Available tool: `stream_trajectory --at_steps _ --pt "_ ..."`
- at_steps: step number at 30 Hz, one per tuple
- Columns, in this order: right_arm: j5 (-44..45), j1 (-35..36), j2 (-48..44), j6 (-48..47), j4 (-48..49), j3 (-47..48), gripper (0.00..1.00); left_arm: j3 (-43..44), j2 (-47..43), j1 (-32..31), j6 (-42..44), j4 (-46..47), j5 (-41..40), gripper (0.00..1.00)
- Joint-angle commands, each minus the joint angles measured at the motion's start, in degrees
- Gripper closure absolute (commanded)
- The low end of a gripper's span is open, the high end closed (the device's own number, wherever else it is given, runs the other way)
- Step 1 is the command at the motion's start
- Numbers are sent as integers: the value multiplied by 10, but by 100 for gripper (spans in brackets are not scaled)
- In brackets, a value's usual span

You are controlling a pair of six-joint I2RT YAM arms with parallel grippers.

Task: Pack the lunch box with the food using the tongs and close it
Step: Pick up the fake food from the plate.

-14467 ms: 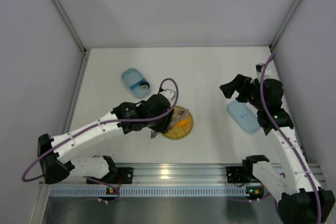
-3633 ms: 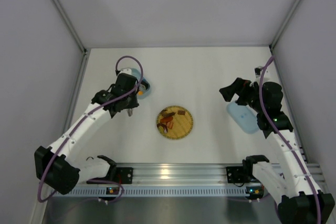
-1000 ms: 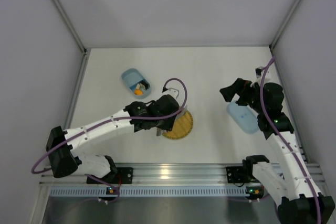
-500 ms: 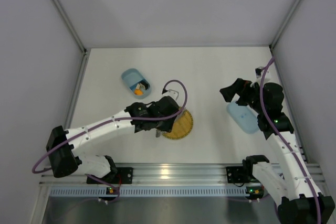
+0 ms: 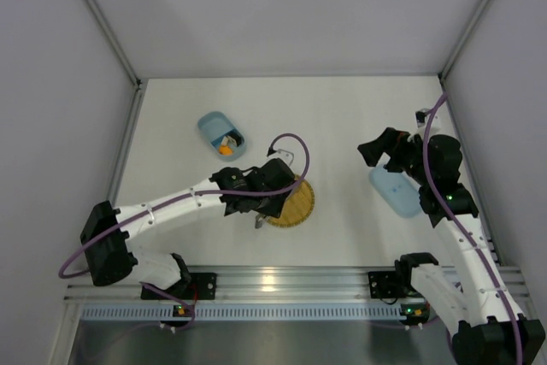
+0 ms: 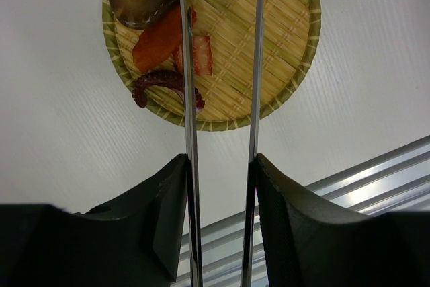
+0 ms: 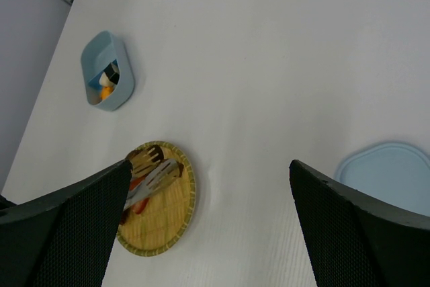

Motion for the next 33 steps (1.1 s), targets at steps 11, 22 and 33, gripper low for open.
stream_trajectory --at_steps 11,22,33 --pt "4 -9 -9 -10 7 -2 1 2 -22 -5 1 17 3 64" --pt "4 -9 -9 -9 8 -2 1 24 -75 -6 -6 -17 -49 66" --pt "0 -9 -4 -7 12 -2 1 38 -114 -2 -58 -73 -177 63"
